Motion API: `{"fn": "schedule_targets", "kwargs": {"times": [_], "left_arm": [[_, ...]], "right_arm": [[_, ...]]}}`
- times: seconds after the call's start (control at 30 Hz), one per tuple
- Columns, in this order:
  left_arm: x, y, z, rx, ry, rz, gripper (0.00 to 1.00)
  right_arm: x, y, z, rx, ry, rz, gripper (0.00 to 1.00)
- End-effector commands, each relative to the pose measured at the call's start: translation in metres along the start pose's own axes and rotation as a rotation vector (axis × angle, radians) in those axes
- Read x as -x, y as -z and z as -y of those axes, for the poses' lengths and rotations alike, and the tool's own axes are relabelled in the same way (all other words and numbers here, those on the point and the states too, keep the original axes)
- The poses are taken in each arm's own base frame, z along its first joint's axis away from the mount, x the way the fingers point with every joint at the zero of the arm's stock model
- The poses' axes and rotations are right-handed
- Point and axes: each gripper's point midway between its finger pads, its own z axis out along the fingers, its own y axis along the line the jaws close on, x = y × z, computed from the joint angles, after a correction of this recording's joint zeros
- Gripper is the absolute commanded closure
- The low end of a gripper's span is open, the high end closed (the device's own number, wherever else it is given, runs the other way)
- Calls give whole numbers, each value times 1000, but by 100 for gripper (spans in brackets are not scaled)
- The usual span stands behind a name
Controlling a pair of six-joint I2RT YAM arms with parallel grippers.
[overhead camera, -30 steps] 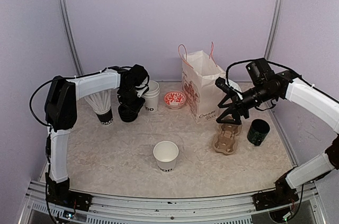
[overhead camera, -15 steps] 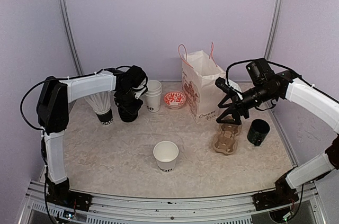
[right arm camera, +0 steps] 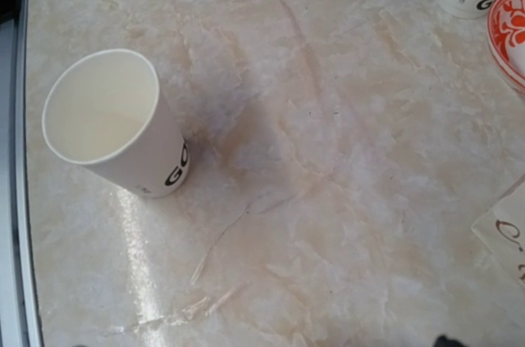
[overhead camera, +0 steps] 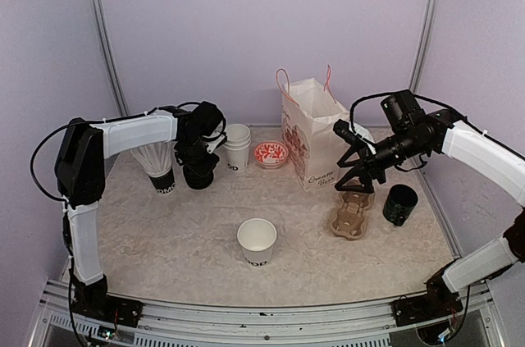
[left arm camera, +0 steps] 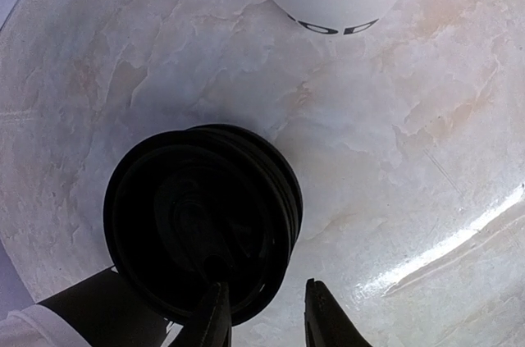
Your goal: Pack the takeout coffee
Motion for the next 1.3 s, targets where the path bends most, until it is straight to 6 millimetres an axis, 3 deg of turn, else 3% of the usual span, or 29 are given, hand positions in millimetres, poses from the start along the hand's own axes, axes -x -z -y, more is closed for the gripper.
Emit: {"fn": "schedule_targets", "kwargs": {"times": [0.0, 0.53, 0.73, 1.27], "left_arm": [[3, -12, 7, -33, -15, -6, 68], [-3, -19, 6, -26, -7, -38, 84], [-4, -20, 3, -10, -4, -41, 77], [-5, -25, -2, 17, 3, -54, 79]], "right_arm": [[-2, 2, 1, -1, -5, 7, 11], [-3, -1, 2, 3, -8, 4, 11], [-3, -1, 1, 6, -8, 4, 11], [-4, -1, 1, 4, -8, 5, 11]]}}
